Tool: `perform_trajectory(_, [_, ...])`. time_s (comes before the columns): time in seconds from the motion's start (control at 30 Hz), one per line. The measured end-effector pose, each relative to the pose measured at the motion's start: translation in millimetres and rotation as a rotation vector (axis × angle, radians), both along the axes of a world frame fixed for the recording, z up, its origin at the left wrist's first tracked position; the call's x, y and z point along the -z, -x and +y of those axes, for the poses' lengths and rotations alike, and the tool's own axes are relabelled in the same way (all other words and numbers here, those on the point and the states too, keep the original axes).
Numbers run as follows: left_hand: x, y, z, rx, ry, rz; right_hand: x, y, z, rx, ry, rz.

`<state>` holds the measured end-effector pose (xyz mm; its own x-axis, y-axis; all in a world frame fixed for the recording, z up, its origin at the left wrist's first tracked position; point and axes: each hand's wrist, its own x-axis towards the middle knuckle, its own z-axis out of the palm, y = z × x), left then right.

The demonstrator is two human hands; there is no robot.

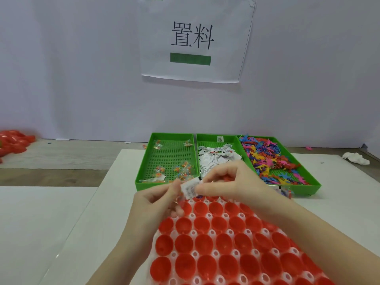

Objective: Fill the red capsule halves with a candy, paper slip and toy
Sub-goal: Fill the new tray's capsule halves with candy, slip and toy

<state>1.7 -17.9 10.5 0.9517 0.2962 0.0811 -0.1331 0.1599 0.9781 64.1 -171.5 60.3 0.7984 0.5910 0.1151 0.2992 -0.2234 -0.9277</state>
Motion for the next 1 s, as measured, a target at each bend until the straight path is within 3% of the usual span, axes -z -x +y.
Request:
perform_trajectory(0.23, [-4, 26, -14, 0.085, 0.298, 0.038, 18, 24, 11, 0.168, -0.015, -0.066])
perform_trajectory(0.5, [-2, 42, -16, -0.026, 0.074, -0.025, 22, 37, 8, 0.178, 0.017, -0.151])
perform_trajectory(0.7, [0, 42, -15, -0.033, 0.061, 0.014, 25, 34, 6, 0.049, -0.307, 0.333])
perform_trajectory(0.9, [-1, 45, -16, -0.018, 0.059, -0.006, 27, 44, 1, 0.059, -0.284, 0.042])
perform_trajectory(1.0, [0, 46, -17, -0.014, 0.104, -0.02, 22, 51, 1, 0.101, -0.361, 0.078])
